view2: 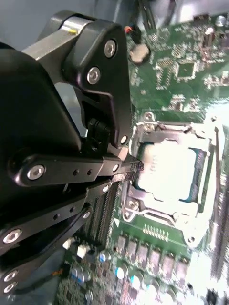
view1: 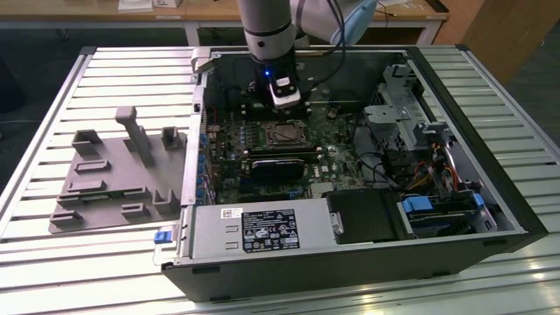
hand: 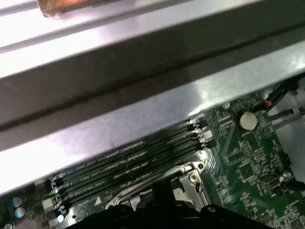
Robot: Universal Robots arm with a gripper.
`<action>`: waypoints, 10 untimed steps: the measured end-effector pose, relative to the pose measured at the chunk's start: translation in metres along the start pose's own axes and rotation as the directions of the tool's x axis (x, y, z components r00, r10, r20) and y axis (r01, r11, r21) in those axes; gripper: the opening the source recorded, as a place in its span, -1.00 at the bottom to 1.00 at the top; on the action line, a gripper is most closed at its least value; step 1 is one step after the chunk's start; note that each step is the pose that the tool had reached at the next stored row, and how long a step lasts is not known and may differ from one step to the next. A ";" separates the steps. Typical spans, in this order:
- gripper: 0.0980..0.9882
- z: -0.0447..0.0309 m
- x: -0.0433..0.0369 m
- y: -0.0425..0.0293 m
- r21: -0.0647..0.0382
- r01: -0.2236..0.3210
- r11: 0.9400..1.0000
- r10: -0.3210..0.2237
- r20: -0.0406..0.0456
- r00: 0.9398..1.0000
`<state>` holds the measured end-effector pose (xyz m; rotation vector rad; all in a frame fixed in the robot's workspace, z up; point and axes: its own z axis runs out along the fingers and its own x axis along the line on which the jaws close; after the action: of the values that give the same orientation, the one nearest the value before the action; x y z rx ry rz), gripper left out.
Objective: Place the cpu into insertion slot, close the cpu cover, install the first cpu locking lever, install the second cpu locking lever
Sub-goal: 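Install the first cpu locking lever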
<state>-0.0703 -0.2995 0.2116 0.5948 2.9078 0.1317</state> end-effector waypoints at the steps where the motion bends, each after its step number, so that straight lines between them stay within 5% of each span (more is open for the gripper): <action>1: -0.98 0.0002 -0.0006 -0.0002 0.008 0.000 1.000 0.000 -0.006 1.000; 5: -0.98 0.0000 -0.0026 -0.0040 0.021 0.000 1.000 0.001 -0.018 1.000; 10: -0.98 -0.0005 -0.0067 -0.0135 0.024 -0.001 1.000 0.002 -0.022 1.000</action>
<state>-0.0695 -0.3146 0.2115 0.6033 2.9344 0.1039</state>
